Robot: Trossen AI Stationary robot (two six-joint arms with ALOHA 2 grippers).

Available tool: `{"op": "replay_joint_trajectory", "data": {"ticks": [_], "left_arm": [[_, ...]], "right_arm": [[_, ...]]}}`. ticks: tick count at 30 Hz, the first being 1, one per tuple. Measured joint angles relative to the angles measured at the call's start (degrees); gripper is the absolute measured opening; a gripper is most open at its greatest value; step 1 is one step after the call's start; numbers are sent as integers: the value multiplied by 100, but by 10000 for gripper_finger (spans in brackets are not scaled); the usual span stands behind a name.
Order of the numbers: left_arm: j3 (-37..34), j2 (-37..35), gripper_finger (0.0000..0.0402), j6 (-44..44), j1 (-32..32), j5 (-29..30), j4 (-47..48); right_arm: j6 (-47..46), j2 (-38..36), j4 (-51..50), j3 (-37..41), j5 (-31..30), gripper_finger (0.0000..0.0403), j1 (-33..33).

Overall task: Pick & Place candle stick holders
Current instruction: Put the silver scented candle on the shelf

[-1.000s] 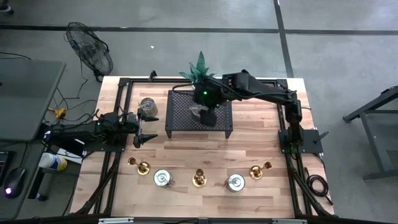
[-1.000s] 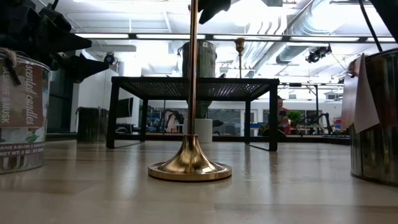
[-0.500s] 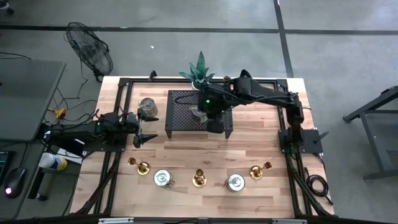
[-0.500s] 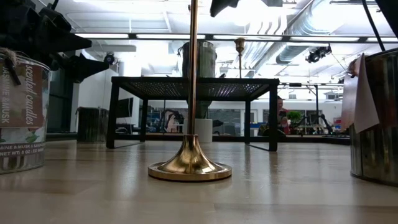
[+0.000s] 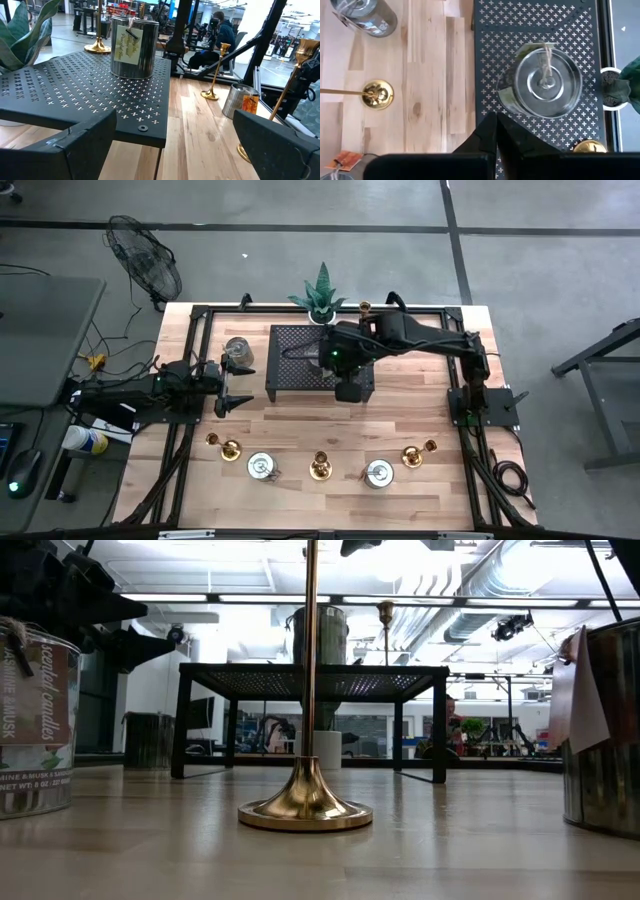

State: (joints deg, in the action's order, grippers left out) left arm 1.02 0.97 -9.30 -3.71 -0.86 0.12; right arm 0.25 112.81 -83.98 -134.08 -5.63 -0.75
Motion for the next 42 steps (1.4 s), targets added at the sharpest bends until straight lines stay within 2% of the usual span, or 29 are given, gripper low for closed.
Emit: {"op": "replay_joint_trajectory", "data": {"ticks": [7, 9, 13, 22, 28, 35, 42], "left_arm": [[0, 1, 392, -2, -1, 0, 0], [0, 0, 392, 0, 0, 0, 0], [0, 2, 392, -1, 0, 1, -1], [4, 1, 392, -1, -1, 1, 0], [4, 2, 392, -2, -2, 2, 0], [4, 0, 392, 0, -1, 1, 0], [2, 2, 392, -2, 0, 0, 0]], "right_arm": [[-137, 0, 150, 13, -10, 0, -82], [-152, -90, 355, 230, -21, 0, -83], [-181, -605, 1228, 1331, -31, 0, -99], [-759, -2360, 3133, 4332, -24, 0, -118], [-183, -3058, 4944, 6023, -238, 0, -118], [-716, -3193, 6513, 7164, -1233, 0, -110], [-734, -3193, 7584, 7873, -1020, 0, 0]]}}
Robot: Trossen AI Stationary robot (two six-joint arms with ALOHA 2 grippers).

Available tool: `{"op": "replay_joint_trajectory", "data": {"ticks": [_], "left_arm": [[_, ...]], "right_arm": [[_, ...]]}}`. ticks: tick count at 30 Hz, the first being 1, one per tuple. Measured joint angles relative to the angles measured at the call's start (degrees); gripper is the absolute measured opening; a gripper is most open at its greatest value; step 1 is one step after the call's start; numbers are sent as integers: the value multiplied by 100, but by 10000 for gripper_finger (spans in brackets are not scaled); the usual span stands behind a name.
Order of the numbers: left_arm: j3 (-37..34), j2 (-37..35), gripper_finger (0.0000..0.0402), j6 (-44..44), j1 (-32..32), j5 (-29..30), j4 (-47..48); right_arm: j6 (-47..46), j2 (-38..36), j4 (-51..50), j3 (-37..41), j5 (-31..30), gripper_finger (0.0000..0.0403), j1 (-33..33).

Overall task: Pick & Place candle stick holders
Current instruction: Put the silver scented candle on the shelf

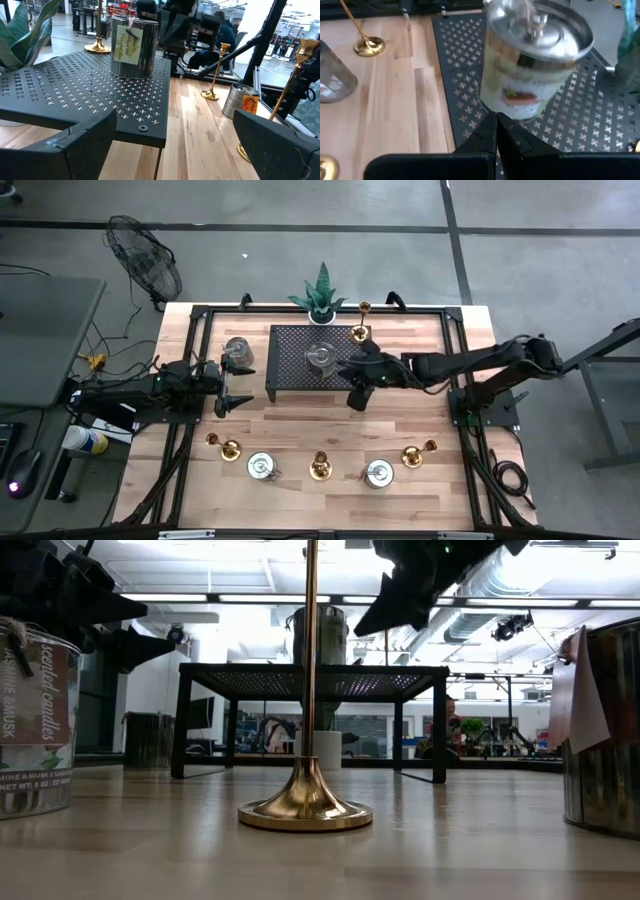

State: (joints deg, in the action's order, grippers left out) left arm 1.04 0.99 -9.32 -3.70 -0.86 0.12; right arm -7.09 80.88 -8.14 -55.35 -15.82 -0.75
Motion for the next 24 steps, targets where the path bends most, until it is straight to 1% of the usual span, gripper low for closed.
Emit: {"op": "replay_joint_trajectory", "data": {"ticks": [4, 15, 20, 24], "left_arm": [[0, -2, 392, 2, -2, 0, -1], [-4, 0, 392, 2, -2, 0, 0], [-4, -1, 392, 2, -2, 0, 0], [-4, 0, 392, 2, -2, 0, 0]], "right_arm": [[2, 1, 281, 192, -117, 0, 52], [149, 474, 1139, 229, 32, 0, 130], [160, 676, 1543, 228, 269, 0, 248], [310, 834, 1593, 151, 298, 0, 382]]}}
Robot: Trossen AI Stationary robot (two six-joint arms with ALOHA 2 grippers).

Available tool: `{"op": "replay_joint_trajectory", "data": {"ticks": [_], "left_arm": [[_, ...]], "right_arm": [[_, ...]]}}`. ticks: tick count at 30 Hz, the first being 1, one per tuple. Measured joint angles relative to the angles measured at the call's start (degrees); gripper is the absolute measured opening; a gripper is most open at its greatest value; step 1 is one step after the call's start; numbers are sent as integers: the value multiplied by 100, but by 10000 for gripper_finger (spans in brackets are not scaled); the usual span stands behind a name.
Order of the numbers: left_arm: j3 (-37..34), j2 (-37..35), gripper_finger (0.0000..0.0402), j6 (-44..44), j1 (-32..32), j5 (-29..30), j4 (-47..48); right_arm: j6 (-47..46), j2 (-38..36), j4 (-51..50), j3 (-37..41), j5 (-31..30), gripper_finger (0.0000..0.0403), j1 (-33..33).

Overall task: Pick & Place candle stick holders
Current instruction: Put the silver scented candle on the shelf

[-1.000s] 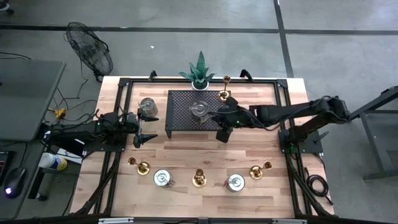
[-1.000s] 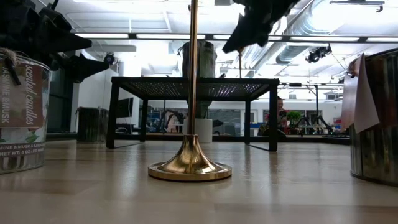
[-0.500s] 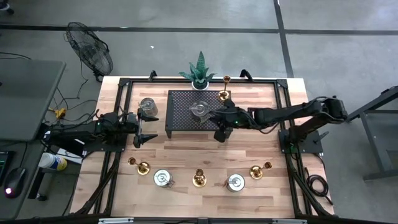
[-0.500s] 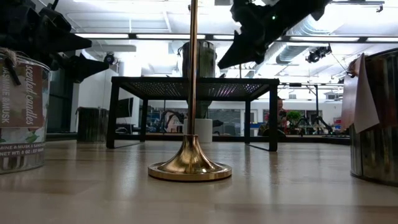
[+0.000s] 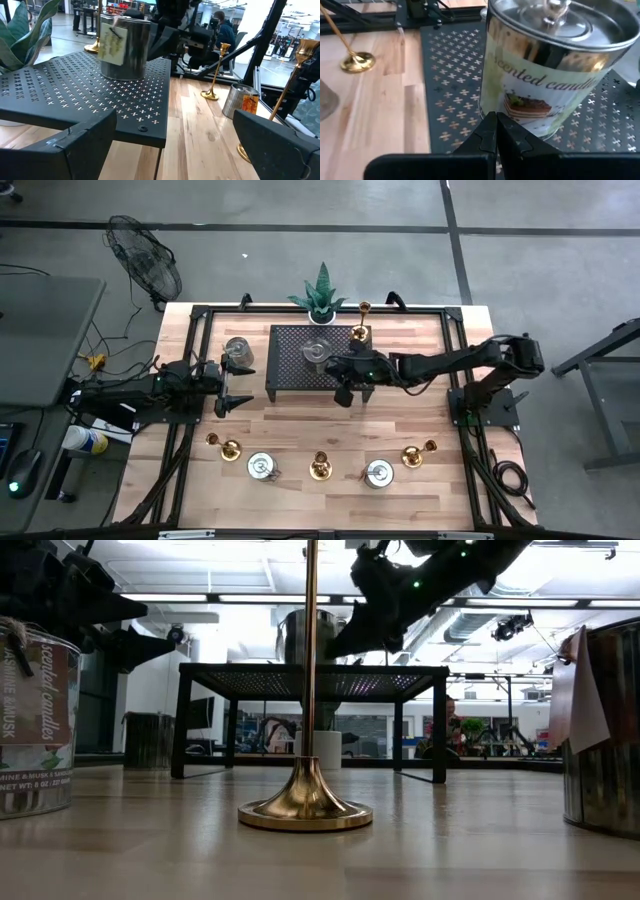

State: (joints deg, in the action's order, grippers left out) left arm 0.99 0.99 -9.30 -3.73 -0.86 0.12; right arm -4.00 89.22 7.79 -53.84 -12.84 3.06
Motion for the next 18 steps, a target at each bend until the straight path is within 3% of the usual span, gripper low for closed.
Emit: {"op": "replay_joint_trajectory", "data": {"ticks": [18], "left_arm": [[2, -1, 392, -1, 1, 0, -2]], "right_arm": [[700, 780, 29, -1106, 812, 0, 602]]}}
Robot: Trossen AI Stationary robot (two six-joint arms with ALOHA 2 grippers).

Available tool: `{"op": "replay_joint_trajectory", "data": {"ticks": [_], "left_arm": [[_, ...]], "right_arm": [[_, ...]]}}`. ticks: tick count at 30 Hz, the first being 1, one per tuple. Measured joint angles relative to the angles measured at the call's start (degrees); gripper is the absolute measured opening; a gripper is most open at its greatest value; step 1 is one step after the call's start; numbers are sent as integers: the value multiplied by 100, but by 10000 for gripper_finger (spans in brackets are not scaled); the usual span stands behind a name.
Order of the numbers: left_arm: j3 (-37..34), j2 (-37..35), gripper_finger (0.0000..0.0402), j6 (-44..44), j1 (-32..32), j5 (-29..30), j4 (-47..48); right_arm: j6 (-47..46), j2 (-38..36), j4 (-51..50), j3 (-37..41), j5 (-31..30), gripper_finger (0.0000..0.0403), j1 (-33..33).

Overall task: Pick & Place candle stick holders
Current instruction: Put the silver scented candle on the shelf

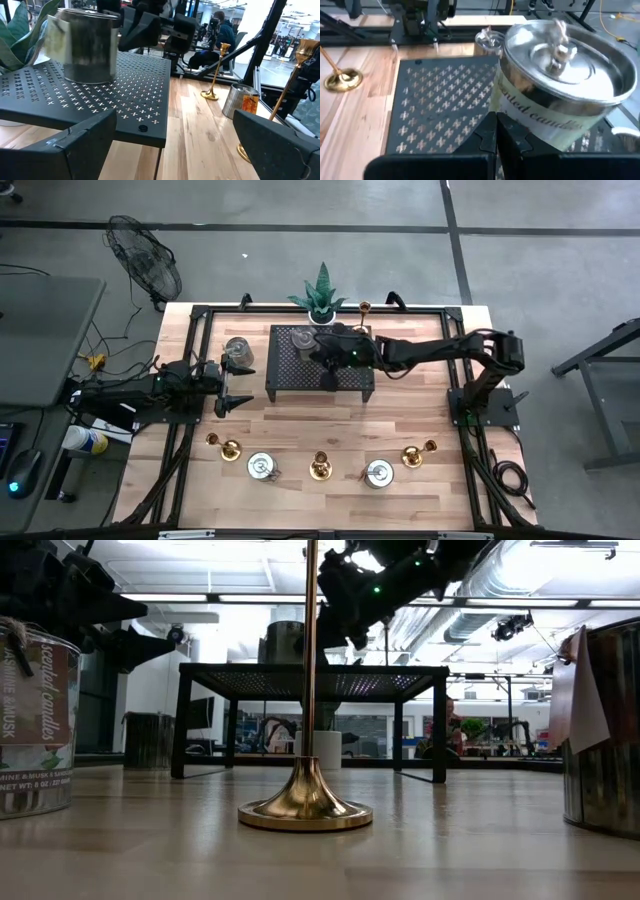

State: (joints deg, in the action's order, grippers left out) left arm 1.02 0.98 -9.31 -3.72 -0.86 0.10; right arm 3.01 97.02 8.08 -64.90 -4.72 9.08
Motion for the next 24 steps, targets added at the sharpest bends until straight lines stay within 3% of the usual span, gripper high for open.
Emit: {"op": "replay_joint_trajectory", "data": {"ticks": [15, 24], "left_arm": [[0, -1, 392, -1, 0, 2, 2], [4, 1, 392, 1, 1, 2, 2]], "right_arm": [[-86, -176, -689, -77, -66, 0, -54], [38, -146, -570, 4, -181, 0, -61]]}}
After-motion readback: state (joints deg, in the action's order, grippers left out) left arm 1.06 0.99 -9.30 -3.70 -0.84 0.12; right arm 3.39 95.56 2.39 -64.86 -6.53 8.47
